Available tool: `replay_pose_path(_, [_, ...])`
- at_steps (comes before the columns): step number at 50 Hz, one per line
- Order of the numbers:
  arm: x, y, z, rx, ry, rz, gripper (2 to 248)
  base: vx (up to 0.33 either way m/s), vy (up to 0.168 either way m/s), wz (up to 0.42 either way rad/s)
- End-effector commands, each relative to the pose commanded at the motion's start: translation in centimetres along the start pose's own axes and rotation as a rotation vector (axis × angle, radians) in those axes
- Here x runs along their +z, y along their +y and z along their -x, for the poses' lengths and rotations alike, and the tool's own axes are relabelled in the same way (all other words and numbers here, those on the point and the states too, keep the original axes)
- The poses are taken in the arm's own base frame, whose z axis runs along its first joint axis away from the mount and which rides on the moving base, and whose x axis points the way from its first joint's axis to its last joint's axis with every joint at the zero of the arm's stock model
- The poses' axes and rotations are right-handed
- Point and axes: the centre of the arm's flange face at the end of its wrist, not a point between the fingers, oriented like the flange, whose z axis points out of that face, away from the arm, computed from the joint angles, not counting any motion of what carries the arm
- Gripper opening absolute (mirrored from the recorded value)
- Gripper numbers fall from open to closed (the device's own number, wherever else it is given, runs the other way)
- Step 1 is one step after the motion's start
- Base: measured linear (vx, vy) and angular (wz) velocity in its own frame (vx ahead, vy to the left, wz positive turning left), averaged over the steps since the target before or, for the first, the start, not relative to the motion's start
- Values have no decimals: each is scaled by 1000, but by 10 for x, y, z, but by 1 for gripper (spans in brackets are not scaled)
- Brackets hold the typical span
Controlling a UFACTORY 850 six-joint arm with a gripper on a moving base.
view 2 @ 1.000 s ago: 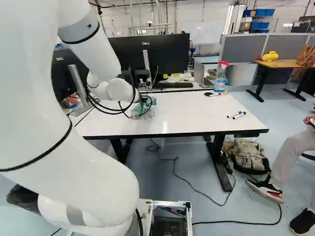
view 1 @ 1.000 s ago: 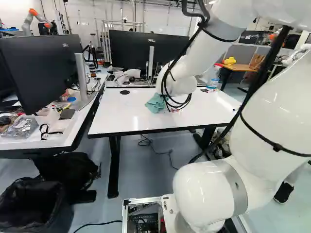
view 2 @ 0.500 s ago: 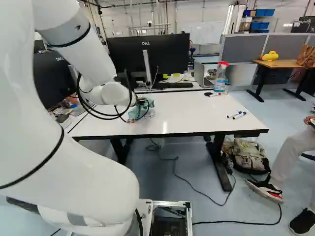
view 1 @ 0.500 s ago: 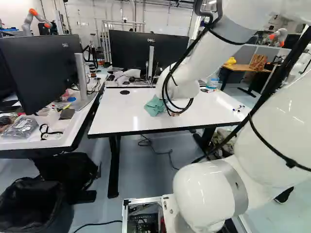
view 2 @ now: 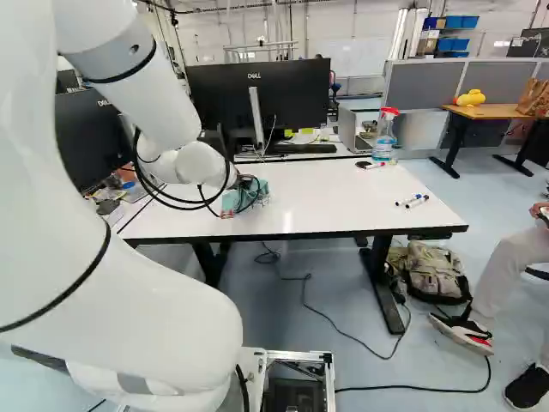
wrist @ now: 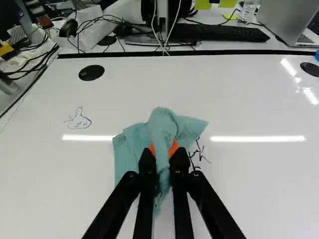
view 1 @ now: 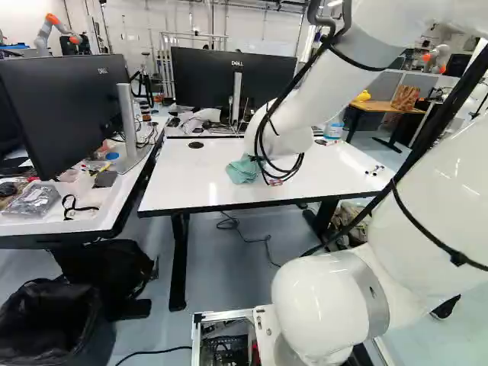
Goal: Clean the table with the green towel
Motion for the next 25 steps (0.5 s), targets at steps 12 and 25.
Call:
replay_pose_path(12, [0, 0, 4, 0, -43, 0, 38, 0, 0, 0])
replay_pose_path(25, [0, 0, 8, 0, -90, 0, 38, 0, 0, 0])
